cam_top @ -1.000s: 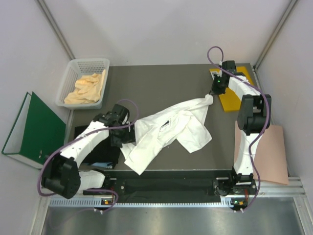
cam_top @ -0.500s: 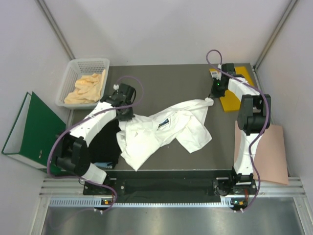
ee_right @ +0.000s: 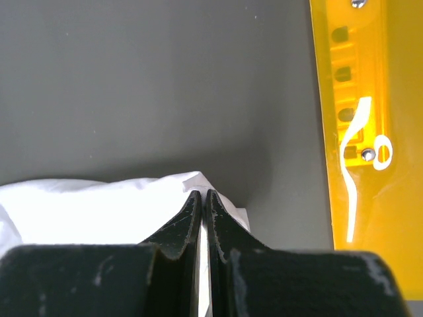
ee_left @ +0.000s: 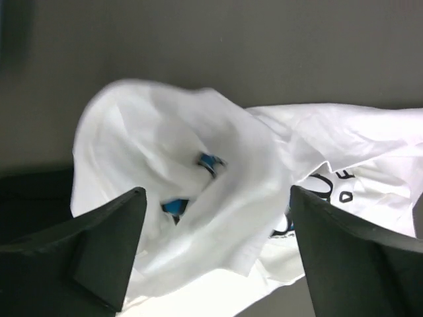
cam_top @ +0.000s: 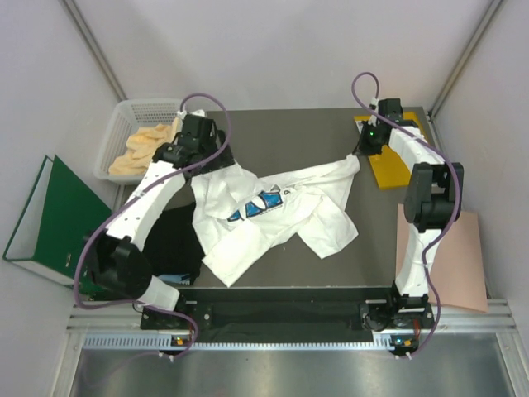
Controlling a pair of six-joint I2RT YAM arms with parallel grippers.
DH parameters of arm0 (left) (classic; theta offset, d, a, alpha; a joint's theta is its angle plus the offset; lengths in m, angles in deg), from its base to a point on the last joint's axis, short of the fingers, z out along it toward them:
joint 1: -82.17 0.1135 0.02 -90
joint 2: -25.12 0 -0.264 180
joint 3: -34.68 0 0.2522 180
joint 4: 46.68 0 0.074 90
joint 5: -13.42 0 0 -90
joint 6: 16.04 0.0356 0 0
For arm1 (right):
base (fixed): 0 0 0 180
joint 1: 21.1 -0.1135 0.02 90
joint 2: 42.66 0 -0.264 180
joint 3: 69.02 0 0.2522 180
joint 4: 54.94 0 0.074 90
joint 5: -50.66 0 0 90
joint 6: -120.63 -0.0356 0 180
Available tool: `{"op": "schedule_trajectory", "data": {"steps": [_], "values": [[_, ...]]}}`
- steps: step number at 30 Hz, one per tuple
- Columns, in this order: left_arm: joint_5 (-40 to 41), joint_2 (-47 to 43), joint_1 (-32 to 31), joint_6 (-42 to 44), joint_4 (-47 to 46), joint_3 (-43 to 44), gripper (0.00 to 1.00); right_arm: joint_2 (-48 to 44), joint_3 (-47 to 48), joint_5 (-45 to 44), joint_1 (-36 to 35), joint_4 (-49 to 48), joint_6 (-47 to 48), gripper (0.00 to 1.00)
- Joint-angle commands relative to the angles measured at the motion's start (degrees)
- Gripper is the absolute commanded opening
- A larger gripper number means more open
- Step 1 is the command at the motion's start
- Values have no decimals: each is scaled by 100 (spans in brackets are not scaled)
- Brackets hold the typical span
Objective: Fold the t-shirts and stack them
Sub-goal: Flatten out the tshirt
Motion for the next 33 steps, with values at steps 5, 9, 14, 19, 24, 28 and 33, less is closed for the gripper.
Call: {"op": "schedule_trajectory", "data": {"steps": [5,9,14,19,24,28,33], "values": [[-587,1068,101,-120,-120,351,99,-263,-127,147,55,-263,33,0],[-596,963,101,46,-384,343,99,-290,-215,155,64,-307,42,1],[-228,1129,127,161,-7,457,97,-237,-198,190,55,-316,33,1],[-102,893,328,187,170,143,96,-176,-163,199,64,-316,24,1],[-683,962,391,328,19,-184,97,-105,-119,252,64,-307,7,1],[-798,1033,391,310,179,-237,98,-96,-101,252,55,-289,7,1],[-1174,1182,373,398,-58,-492,93,-96,-171,305,64,-298,7,1]]}}
